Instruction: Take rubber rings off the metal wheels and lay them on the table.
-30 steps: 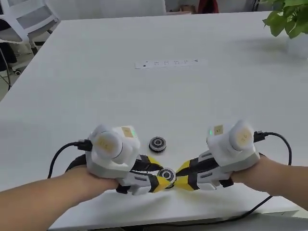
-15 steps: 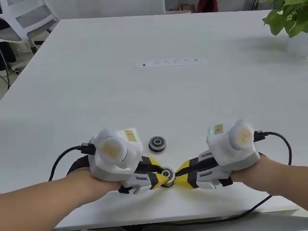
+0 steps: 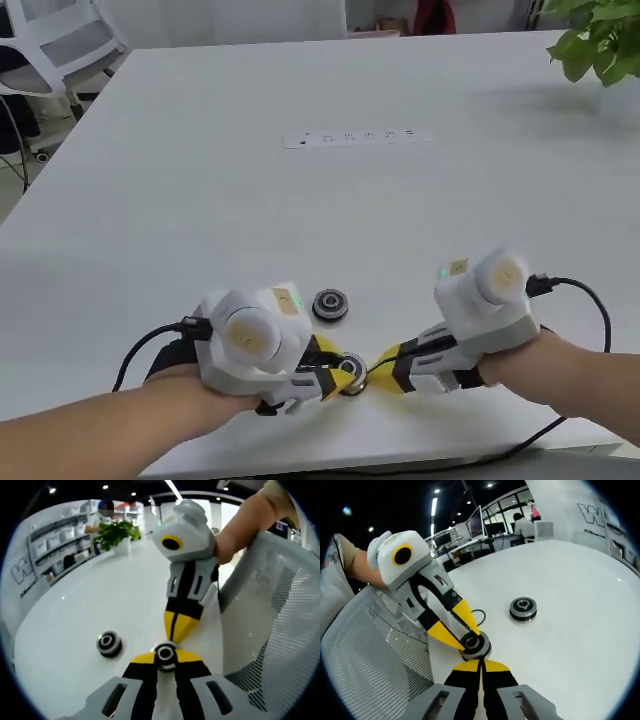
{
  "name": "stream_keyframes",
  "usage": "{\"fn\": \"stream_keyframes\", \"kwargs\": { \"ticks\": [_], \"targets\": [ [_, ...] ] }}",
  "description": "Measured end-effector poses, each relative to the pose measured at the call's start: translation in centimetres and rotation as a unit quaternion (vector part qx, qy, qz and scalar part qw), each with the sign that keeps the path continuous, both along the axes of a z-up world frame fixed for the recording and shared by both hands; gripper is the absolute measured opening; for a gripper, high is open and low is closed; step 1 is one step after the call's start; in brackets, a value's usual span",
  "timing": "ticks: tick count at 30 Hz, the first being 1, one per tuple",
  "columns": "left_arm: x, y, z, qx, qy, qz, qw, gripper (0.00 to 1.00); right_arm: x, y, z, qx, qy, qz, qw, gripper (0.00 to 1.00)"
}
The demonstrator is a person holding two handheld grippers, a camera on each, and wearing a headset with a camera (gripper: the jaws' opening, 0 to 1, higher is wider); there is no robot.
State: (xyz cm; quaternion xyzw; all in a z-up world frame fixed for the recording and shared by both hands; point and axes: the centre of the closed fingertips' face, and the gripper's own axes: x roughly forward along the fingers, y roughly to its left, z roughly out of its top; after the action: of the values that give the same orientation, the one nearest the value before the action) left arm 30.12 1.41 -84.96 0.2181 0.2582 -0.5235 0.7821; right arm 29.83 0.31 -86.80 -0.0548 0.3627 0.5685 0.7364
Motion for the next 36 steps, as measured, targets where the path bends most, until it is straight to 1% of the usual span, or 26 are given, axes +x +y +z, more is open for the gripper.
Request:
{"fn": "stream_keyframes", "kwargs": {
  "ticks": [1,2,6,7,8,9,10,17,21,27,28,31,32,36],
  "targets": [
    [0.0,0.0,0.0,0.000,-0.001,0.000,1.0000,0.13,0.1,0.1,0.2,0.006,0.006,-0.006,0.9999,0.00],
    [0.0,0.0,0.0,0.001,0.000,0.000,1.0000,0.13,0.1,-0.1,0.1,0.004,0.007,-0.008,0.9999,0.00],
    [0.0,0.0,0.0,0.004,-0.002,0.001,1.0000,0.13,0.1,-0.2,0.4,0.018,0.025,-0.023,0.9993,0.00],
    [0.0,0.0,0.0,0.005,-0.002,0.000,1.0000,0.13,0.2,-0.2,0.5,0.023,0.027,-0.025,0.9991,0.00],
    [0.0,0.0,-0.1,0.006,-0.001,0.000,1.0000,0.13,0.5,-0.3,0.7,0.026,0.024,-0.032,0.9989,0.00],
    [0.0,0.0,0.0,0.005,-0.001,0.000,1.0000,0.13,0.5,-0.4,0.8,0.029,0.030,-0.035,0.9985,0.00],
    [0.0,0.0,-0.1,0.005,-0.001,0.001,1.0000,0.13,0.6,-0.2,1.1,0.041,0.036,-0.044,0.9976,0.00],
    [0.0,0.0,-0.1,0.008,0.001,0.008,0.9999,0.13,0.6,0.0,1.3,0.054,0.048,-0.053,0.9960,0.00],
    [0.0,-0.1,-0.1,0.011,0.000,0.009,0.9999,0.12,0.6,0.1,1.5,0.066,0.060,-0.060,0.9942,0.00],
    [0.0,0.0,-0.1,0.013,0.000,0.010,0.9999,0.12,0.3,0.4,1.9,0.068,0.057,-0.054,0.9946,0.00],
    [0.0,0.0,-0.1,0.014,-0.001,0.009,0.9999,0.12,0.3,0.5,2.0,0.068,0.054,-0.049,0.9950,0.00],
    [0.0,0.0,-0.1,0.016,-0.001,0.009,0.9998,0.12,0.1,0.8,2.1,0.071,0.053,-0.043,0.9952,0.00],
    [0.0,0.0,-0.1,0.016,-0.001,0.009,0.9998,0.12,-0.1,0.9,2.1,0.069,0.049,-0.036,0.9958,0.00],
    [0.0,-0.1,-0.1,0.016,-0.001,0.008,0.9998,0.12,-0.2,1.1,2.2,0.070,0.048,-0.029,0.9959,0.00]
  ]
}}
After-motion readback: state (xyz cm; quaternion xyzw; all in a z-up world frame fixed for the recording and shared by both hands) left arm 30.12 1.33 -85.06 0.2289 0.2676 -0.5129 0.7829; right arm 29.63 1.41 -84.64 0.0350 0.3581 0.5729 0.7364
